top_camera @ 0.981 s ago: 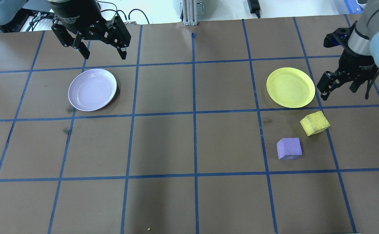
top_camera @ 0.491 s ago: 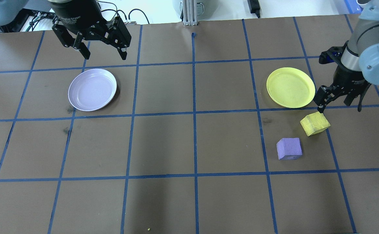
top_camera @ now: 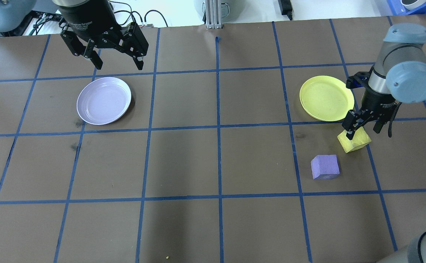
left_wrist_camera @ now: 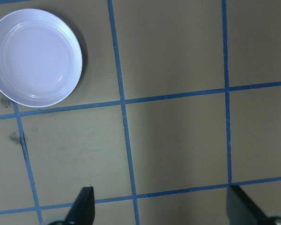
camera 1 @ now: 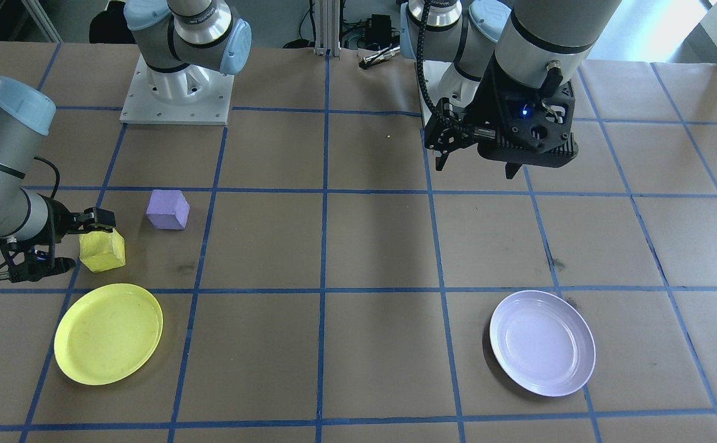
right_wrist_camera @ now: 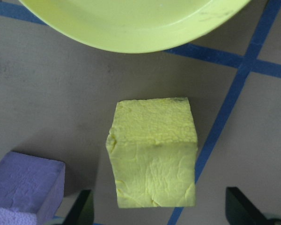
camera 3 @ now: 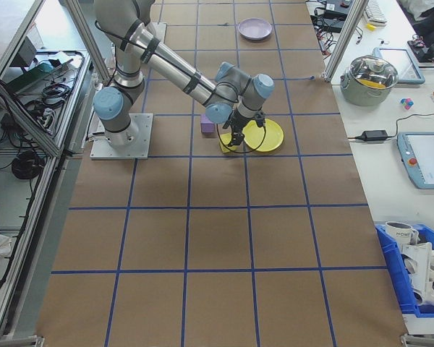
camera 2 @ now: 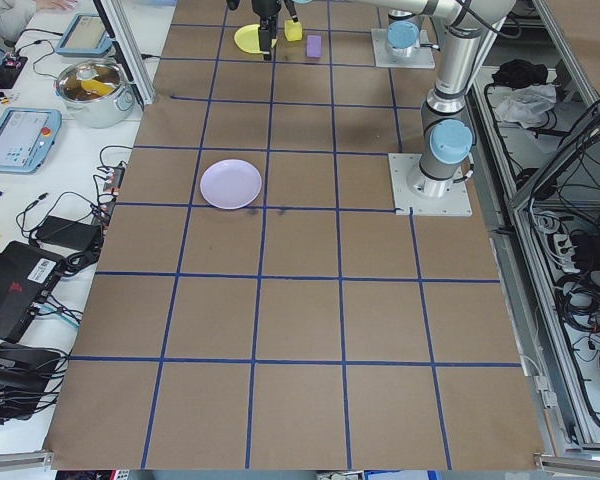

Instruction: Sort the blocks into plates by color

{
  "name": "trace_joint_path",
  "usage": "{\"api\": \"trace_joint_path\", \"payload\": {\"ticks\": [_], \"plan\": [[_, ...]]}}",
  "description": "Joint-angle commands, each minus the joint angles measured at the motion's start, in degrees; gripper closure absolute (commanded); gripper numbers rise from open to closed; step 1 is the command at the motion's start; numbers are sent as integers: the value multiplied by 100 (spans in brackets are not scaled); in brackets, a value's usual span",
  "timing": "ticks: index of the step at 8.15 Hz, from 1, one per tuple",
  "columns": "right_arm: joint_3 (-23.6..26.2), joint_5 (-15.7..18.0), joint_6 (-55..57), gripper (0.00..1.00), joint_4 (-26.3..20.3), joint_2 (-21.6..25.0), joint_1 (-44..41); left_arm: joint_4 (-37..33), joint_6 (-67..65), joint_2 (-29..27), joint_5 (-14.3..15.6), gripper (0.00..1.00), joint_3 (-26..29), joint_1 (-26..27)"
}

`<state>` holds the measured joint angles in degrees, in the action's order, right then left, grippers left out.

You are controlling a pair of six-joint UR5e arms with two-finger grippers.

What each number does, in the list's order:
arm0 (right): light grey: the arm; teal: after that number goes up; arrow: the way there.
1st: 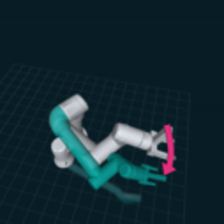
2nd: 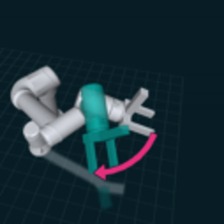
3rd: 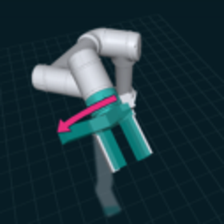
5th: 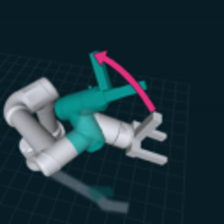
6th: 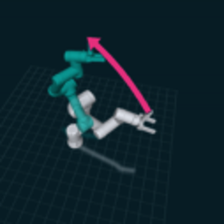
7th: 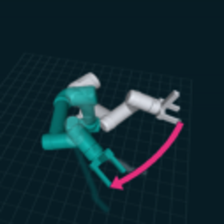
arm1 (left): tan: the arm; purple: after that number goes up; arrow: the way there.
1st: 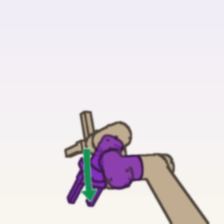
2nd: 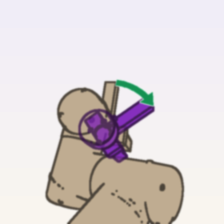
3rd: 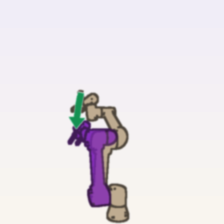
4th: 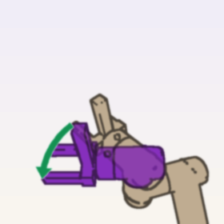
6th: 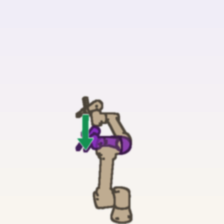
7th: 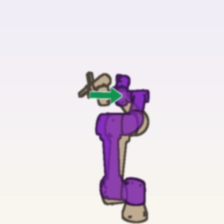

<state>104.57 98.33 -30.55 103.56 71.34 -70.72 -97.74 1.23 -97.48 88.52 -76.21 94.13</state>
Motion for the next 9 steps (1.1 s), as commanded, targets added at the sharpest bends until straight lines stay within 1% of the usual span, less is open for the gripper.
{"api": "trace_joint_path", "payload": {"ticks": [1, 3, 4, 5, 6, 7, 8, 9], "plan": [[2, 11, -4, 0, 50, -303, -3, 1, 0, 1, 8, 0, -8, 0], [2, -33, -30, 0, 287, -541, -3, 1, 0, 1, 8, 0, -25, 0], [-7, -112, -352, 19, 662, -568, -3, 1, 0, 1, 8, 0, -25, 0], [-33, -130, -825, 75, 866, -560, -3, 1, 0, 1, 8, 0, -25, 0], [-68, -147, -839, 100, 859, -542, -3, 1, 0, 1, 8, 0, -25, 0], [-95, -139, -813, 100, 842, -498, -3, 1, 0, 1, 8, 0, -25, 0], [-156, -130, -804, 100, 807, -315, -3, 1, 0, 1, 16, 0, -25, 0], [-182, -165, -691, 100, 641, 148, -21, 1, 0, 1, 8, 0, -25, 0]]}}
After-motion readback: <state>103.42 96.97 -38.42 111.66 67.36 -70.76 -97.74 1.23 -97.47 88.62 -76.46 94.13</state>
